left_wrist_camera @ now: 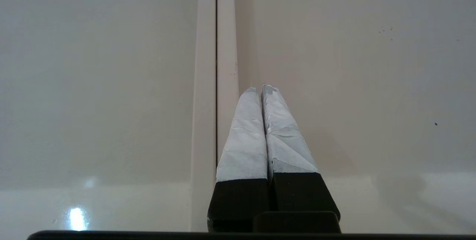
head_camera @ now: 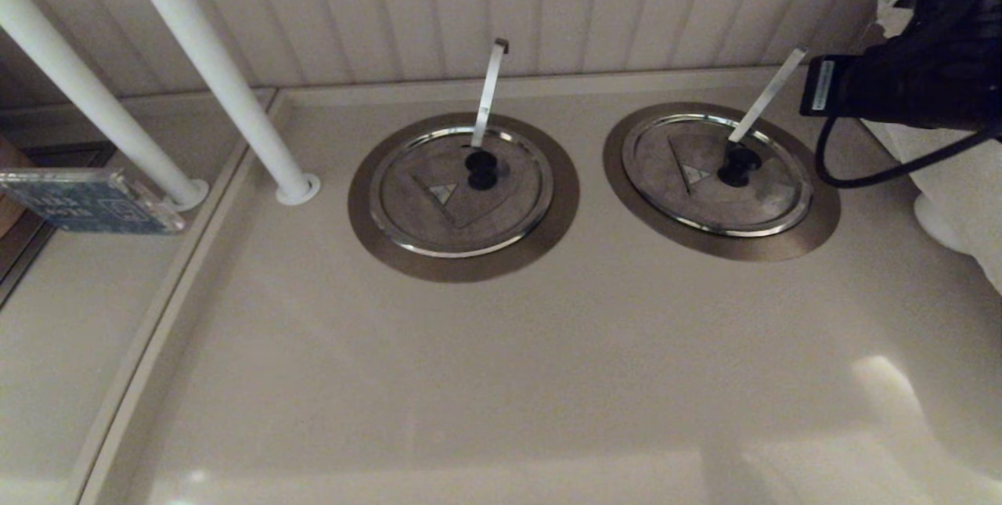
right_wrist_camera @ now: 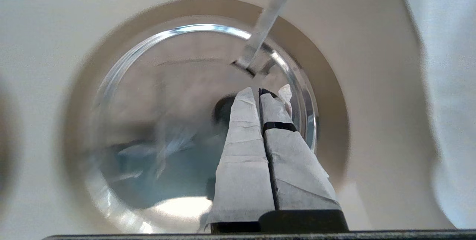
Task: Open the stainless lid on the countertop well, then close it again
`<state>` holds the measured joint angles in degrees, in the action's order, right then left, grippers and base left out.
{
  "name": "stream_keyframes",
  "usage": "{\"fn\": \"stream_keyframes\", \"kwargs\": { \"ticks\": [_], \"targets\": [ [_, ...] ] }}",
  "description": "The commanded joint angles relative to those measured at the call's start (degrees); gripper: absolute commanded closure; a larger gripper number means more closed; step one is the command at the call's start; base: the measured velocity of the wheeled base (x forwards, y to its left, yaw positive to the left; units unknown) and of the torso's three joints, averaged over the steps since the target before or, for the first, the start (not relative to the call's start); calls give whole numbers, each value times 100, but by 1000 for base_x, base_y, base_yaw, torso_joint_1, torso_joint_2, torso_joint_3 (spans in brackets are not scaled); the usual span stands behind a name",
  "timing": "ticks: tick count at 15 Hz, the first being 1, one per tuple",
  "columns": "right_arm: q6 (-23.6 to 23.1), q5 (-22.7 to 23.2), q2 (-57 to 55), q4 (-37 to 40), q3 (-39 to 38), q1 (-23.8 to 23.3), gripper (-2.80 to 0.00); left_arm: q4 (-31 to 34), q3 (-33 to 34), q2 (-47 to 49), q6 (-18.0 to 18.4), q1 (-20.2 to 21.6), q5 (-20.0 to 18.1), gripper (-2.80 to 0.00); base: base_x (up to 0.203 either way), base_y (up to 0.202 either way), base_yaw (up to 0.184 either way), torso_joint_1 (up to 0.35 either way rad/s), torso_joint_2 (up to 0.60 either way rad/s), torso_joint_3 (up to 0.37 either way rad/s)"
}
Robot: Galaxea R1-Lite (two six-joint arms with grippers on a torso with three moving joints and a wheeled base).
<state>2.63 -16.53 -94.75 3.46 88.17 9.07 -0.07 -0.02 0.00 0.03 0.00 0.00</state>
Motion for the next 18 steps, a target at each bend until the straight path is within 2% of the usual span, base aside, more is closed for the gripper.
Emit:
{"fn": "stream_keyframes", "kwargs": {
  "ticks": [1, 5, 9, 12, 14, 18],
  "targets": [
    [-83, 10, 1191, 53, -568, 225, 0, -1, -4, -9, 6, 0, 0, 0, 0, 0, 0, 0, 0, 0],
    [-180, 14, 2476, 690, -1074, 493, 0, -1, 2, -9, 6, 0, 0, 0, 0, 0, 0, 0, 0, 0],
    [-193, 16, 3832, 1911, -1506, 733, 0, -1, 2, -9, 6, 0, 0, 0, 0, 0, 0, 0, 0, 0],
    [-170, -20, 4923, 3054, -1600, 726, 0, -1, 2, -9, 6, 0, 0, 0, 0, 0, 0, 0, 0, 0],
    [-86, -29, 5649, 3675, -1734, 485, 0, -1, 2, -9, 6, 0, 0, 0, 0, 0, 0, 0, 0, 0],
    [107, 160, 6740, 4682, -2129, -853, 0, -1, 2, -9, 6, 0, 0, 0, 0, 0, 0, 0, 0, 0]
  ]
}}
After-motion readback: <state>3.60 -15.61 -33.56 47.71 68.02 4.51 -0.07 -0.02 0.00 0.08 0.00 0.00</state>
